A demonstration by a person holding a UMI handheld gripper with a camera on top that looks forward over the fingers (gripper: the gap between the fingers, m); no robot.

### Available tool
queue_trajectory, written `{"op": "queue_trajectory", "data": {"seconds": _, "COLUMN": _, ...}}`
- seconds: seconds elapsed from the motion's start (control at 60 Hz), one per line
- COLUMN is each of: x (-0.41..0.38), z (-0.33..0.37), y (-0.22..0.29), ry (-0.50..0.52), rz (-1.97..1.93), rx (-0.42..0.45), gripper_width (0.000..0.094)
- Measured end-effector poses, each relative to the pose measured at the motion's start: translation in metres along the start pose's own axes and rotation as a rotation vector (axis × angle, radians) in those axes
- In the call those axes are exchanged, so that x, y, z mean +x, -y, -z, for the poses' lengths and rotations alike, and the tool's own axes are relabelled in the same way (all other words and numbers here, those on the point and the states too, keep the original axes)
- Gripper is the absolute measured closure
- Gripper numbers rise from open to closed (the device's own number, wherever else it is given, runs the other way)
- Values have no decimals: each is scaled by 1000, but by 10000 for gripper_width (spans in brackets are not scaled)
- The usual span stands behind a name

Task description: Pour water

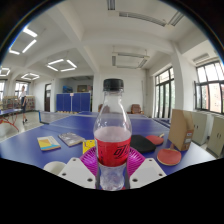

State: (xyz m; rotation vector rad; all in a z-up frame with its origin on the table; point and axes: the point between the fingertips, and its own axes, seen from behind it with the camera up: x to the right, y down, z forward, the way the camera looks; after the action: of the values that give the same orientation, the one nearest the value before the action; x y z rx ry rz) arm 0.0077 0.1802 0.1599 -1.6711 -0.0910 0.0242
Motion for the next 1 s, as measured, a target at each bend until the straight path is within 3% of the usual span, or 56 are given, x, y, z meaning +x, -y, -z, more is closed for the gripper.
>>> {"op": "queue_trajectory", "data": {"seconds": 0.167, "x": 6, "z": -6, "y": -67, "ry": 4, "rz": 12, "rx": -118, "gripper_width": 602}}
{"op": "queue_trajectory", "data": {"seconds": 0.183, "x": 4, "z": -3, "y": -56, "ry": 2, "rz": 5, "rx": -69, "gripper_width": 605}}
{"op": "queue_trajectory", "data": {"seconds": 0.267, "x": 5, "z": -4, "y": -64, "ry": -4, "rz": 3, "rx": -67, "gripper_width": 596}}
{"op": "queue_trajectory", "data": {"seconds": 0.4, "x": 2, "z": -4, "y": -71, "ry": -10, "rz": -4, "rx": -98, "gripper_width": 385}}
{"op": "queue_trajectory", "data": {"seconds": 0.467, "x": 9, "z": 3, "y": -80, "ry": -24, "rz": -6, "rx": -168, "gripper_width": 82}}
{"op": "queue_trajectory", "data": {"seconds": 0.517, "x": 10, "z": 11, "y": -82, "ry": -31, "rz": -10, "rx": -199, "gripper_width": 116}}
{"op": "queue_trajectory", "data": {"seconds": 0.6, "x": 11, "z": 44, "y": -69, "ry": -57, "rz": -13, "rx": -224, "gripper_width": 73}}
{"op": "queue_trajectory", "data": {"seconds": 0.717, "x": 4, "z": 102, "y": -48, "ry": -85, "rz": -11, "rx": -259, "gripper_width": 84}}
{"op": "queue_trajectory", "data": {"seconds": 1.0, "x": -47, "z": 323, "y": -9, "ry": -167, "rz": -27, "rx": -349, "gripper_width": 84}}
